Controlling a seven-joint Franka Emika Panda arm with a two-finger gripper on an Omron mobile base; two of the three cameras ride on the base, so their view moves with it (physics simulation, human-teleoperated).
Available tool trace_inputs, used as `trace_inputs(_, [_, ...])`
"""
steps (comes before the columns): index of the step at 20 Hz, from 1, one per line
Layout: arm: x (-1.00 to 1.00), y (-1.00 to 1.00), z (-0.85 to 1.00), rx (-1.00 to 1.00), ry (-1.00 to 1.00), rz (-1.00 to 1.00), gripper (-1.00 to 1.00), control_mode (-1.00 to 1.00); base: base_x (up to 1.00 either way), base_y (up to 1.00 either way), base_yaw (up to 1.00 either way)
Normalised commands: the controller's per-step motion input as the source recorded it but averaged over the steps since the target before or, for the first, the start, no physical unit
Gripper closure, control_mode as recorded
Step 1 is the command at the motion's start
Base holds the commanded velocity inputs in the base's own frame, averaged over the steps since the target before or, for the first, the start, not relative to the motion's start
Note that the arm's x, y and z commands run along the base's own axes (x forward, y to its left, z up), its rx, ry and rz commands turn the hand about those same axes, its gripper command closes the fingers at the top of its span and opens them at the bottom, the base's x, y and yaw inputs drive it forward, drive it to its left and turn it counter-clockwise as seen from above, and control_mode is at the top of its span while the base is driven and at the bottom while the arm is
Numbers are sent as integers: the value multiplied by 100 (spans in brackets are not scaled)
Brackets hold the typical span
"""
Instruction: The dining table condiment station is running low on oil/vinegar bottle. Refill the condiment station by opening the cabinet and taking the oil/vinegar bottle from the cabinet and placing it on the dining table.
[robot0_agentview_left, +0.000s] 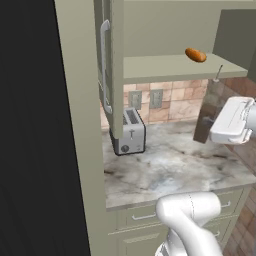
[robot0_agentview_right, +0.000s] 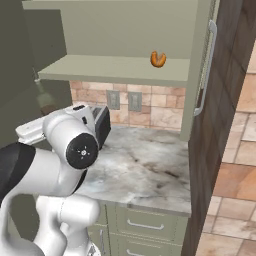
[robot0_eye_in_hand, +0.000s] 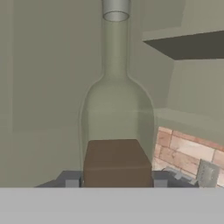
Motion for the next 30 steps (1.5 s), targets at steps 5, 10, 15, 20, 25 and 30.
trace_inputs(5, [-23,3,1,8,8,0,100,-100,0,0,0])
trace_inputs(10, [0,0,0,0,0,0,100,-100,0,0,0])
trace_inputs(15, [0,0,0,0,0,0,100,-100,0,0,0])
trace_inputs(20, [0,0,0,0,0,0,100,-100,0,0,0])
trace_inputs(25, [-1,0,0,0,0,0,100,100,0,0,0])
trace_inputs(30, [0,0,0,0,0,0,100,100,-45,-5,1])
